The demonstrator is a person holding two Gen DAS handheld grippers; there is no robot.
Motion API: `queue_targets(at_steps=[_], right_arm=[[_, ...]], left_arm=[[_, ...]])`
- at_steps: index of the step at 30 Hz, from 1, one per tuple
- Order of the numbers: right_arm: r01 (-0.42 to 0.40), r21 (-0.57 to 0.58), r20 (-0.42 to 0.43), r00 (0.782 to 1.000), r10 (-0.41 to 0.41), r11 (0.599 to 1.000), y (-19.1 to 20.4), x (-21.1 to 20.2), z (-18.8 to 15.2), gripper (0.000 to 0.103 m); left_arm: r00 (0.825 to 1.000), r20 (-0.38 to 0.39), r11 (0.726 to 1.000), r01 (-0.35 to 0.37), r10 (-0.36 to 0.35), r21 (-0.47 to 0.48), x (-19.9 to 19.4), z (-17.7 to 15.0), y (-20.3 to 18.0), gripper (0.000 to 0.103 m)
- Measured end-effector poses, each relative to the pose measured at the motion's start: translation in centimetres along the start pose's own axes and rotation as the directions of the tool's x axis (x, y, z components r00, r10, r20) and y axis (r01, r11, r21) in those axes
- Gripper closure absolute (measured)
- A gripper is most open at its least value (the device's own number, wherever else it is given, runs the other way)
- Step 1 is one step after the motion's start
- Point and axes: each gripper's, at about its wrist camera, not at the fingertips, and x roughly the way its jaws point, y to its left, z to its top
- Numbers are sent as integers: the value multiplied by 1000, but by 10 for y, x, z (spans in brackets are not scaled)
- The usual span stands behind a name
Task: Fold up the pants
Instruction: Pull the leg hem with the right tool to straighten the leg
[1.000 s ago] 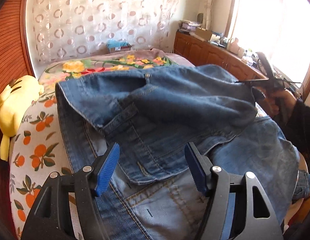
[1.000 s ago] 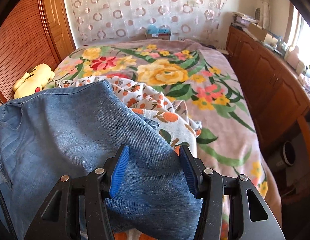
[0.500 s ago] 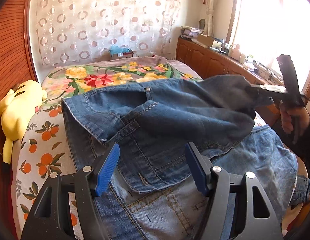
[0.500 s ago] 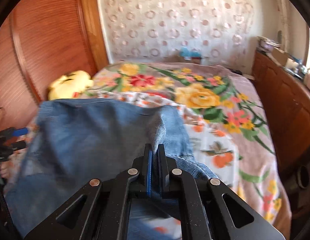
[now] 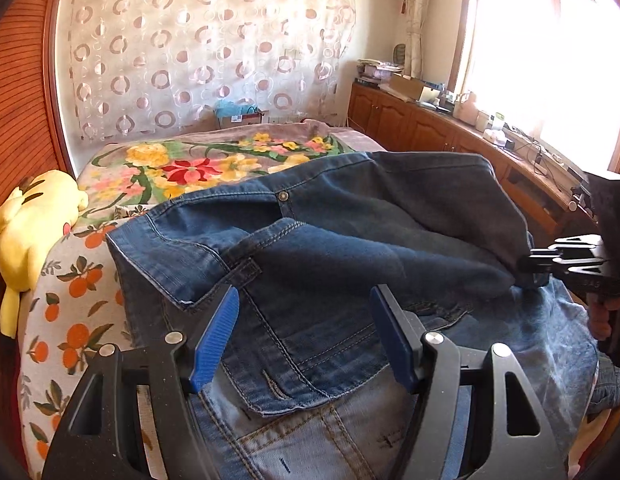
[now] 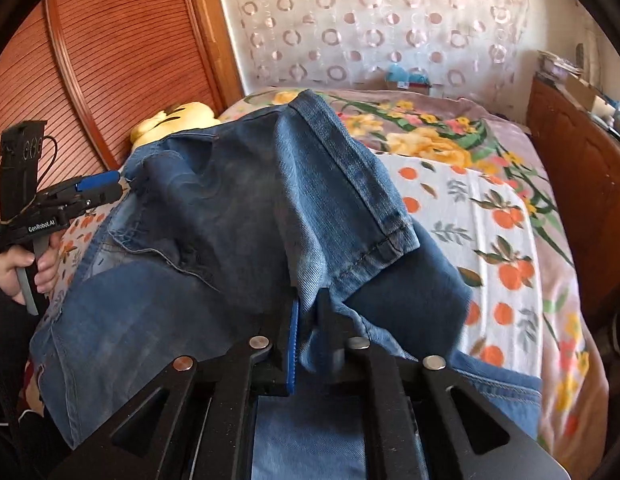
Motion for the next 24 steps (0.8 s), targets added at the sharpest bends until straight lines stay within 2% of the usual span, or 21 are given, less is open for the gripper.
queue_targets(at_steps=[4,8,11,12,13,14,16,24], right_arm=[[39,-6,18,999,-39,999,17,-20,7,86],[80,9,73,994,-81,997,20,-45,15,82],[131,40,111,985,-135,991,13,-51,28,72],[144,47,114,982,-148,989,8,-50,33,64],[145,46,109,983,-149,988,2,-47,37,56],[145,44,93,985,-149,988,-1,-41,41,54],[144,56,63,987,-147,988,-7,-28,45,53],[44,46,-40,998,-42,998,-1,15,58,53]], left_arm=[[1000,14,1000,-11,11,3,6,-5,0,34],[999,31,1000,-18,17,13,5,-8,-1,34],[999,41,1000,-15,15,12,4,-10,0,34],[999,42,1000,-13,13,9,4,-10,0,34],[999,42,1000,-13,12,8,4,-10,1,34],[999,43,1000,-13,13,8,4,-11,0,34],[999,46,1000,-17,17,8,3,-13,1,34],[999,54,999,4,-2,-42,1,-15,9,34]])
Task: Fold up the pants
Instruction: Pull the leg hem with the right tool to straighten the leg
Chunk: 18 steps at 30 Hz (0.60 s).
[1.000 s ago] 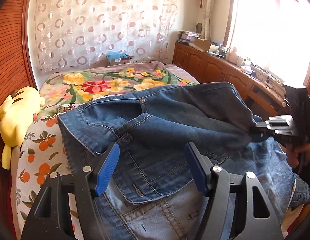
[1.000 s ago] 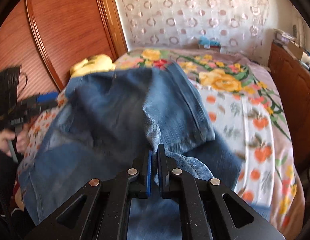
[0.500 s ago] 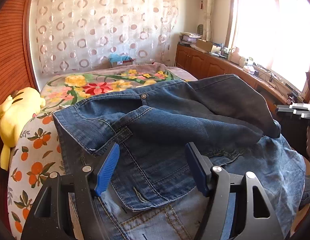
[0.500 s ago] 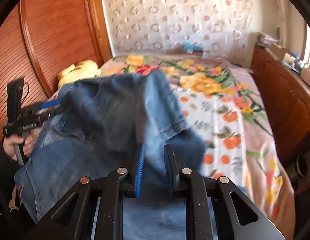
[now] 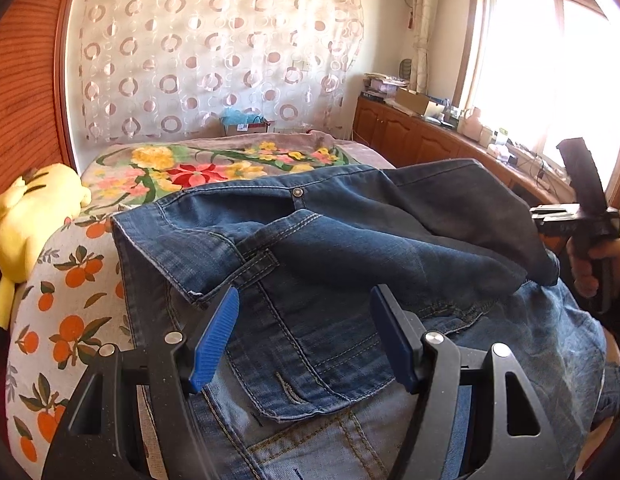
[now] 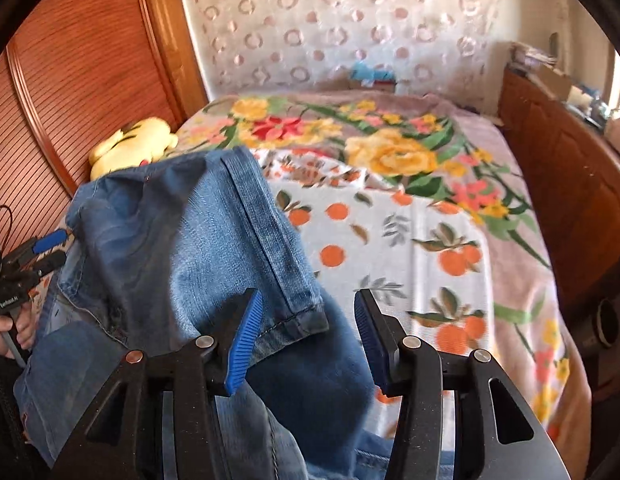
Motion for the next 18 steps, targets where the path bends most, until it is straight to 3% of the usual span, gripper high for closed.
queue_targets(at_steps=[4,5,6,7,9,13,18], right_arm=[[-37,1,-36,999,37,999,-5,4,5,55],[-57,5,-40,998,57,998,-6,3,7,63],[-61,3,-40,997,61,998,-9,0,9,86],[-54,-6,-32,998,54,999,-14,-4,11,93],[-44,-24,5,999,44,999,-25,-13,17,95],[70,-21,86,994,-67,997,-46,-40,33,96],[260,0,119,959,-259,965,-75,-61,72,96]], left_arm=[[1000,-1,1000,5,-5,-7,0,0,1,34],[1000,-1,1000,6,-6,-7,0,0,1,34],[1000,-1,1000,7,-7,-6,0,0,2,34],[1000,-2,1000,8,-8,-7,0,0,2,34],[1000,-3,1000,7,-7,-10,0,-1,2,33],[1000,-3,1000,6,-6,-17,0,-1,2,33],[1000,-3,1000,3,-3,-17,-1,-2,0,32]])
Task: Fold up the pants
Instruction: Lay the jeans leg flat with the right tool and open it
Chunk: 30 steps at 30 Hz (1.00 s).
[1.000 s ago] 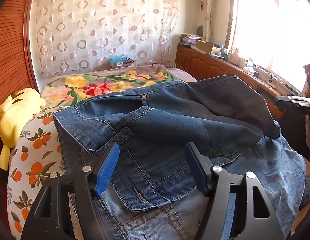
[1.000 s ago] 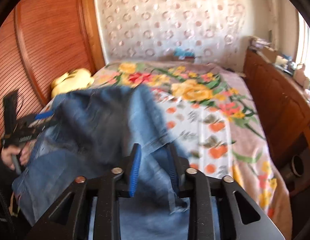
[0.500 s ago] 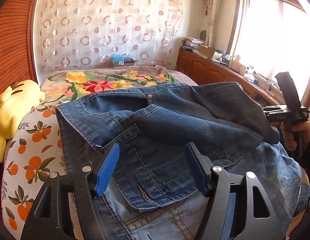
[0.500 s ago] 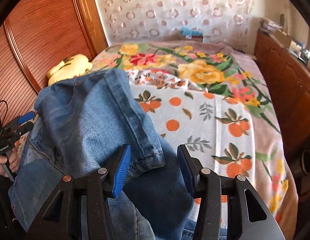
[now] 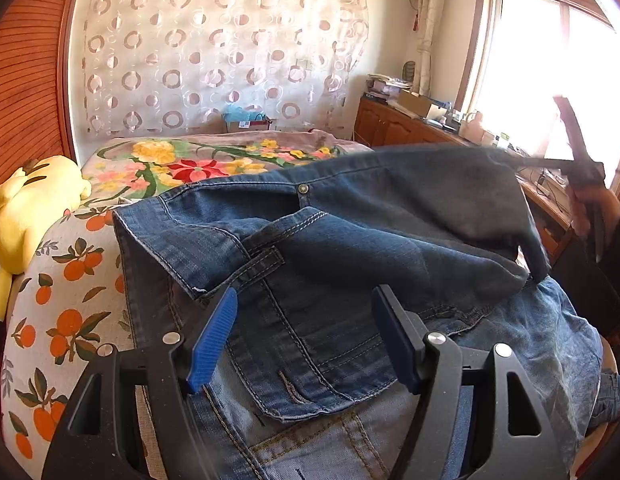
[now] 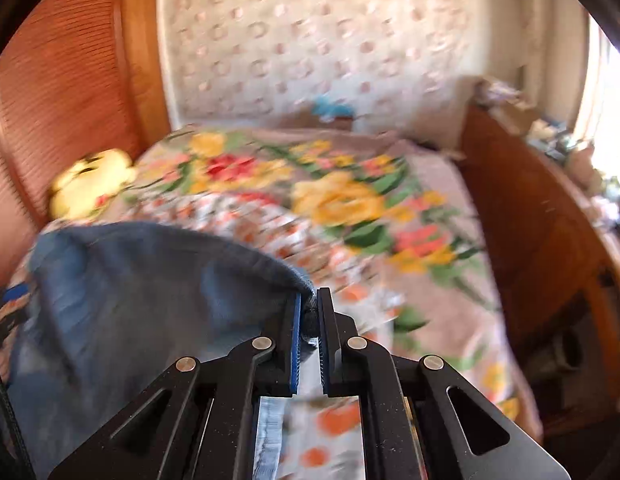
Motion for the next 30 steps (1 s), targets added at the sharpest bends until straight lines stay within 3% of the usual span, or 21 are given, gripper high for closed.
queue_targets(at_steps=[8,9,11,13,18,26,30], right_arm=[[155,-38,31,988,-154,987,18,24,47,96],[163,-43,25,986,-162,986,22,30,43,93],[191,-39,-30,981,-192,981,31,51,40,77],[171,-20,-55,984,-172,985,34,60,26,71],[128,32,-99,987,-124,991,33,59,1,70],[-14,98,-91,996,23,995,27,-21,-73,70],[-49,114,-72,996,57,992,35,-55,-100,69]], left_arm=[[1000,-4,1000,1,-1,-17,1,0,6,32],[1000,-4,1000,1,-1,-20,1,0,6,32],[1000,-4,1000,1,-1,-22,1,0,6,32],[1000,-3,1000,0,0,-21,1,0,5,32],[1000,-3,1000,-3,3,-8,1,0,2,31],[1000,-17,1000,-11,11,4,4,0,3,31],[998,-41,999,-36,38,29,4,0,-2,31]])
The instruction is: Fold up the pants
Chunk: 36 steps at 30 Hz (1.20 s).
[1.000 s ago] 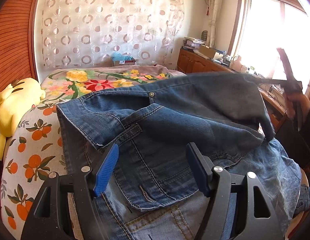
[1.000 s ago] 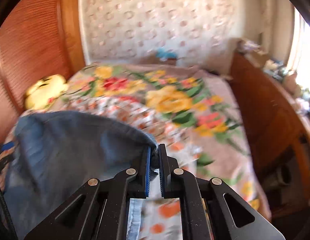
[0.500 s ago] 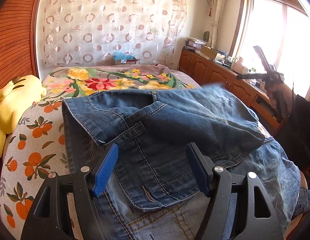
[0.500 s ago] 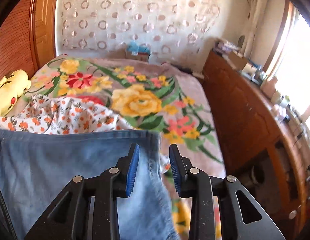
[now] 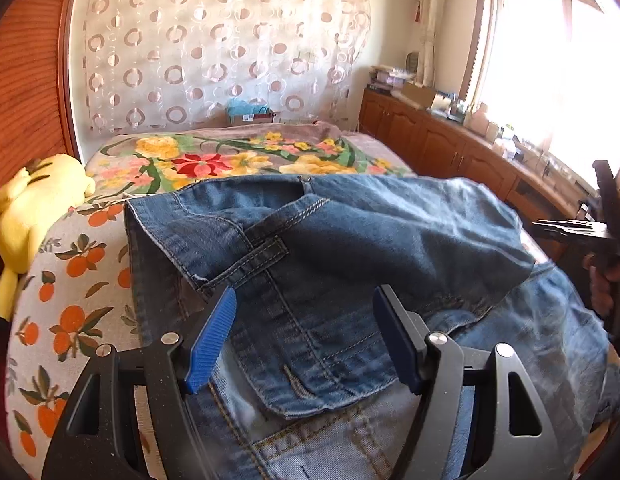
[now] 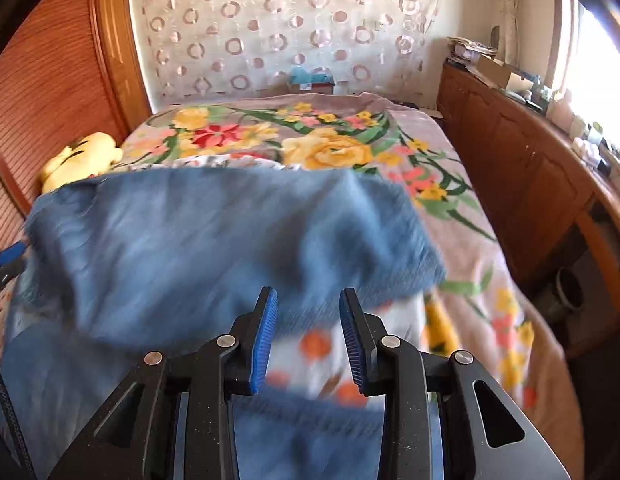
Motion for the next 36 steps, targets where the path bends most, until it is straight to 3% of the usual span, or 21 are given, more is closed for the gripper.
queue_targets(at_steps=[3,9,16,21,32,36], right_arm=[[-33,6,3,999,33,999,4,-12,-17,69],[-73,-2,-13,997,73,997,6,-22,-42,69],[-23,-20,-4,1000,23,1000,8,-31,-60,68],[-7,-13,0,1000,7,1000,13,-36,-70,67],[-11,17,13,1000,11,1000,19,-30,-80,66],[-6,35,16,1000,6,999,17,-28,-81,66]], left_arm=[[998,-46,998,-29,32,54,-1,-3,-7,31],[995,-94,994,-17,27,104,-21,-17,-21,31],[992,-125,996,46,-36,82,-43,-33,-35,32],[986,-158,994,64,-51,83,-49,-44,-45,48],[974,-220,990,81,-54,115,-61,-59,-69,70],[976,-215,993,62,-39,102,-62,-60,-73,93]])
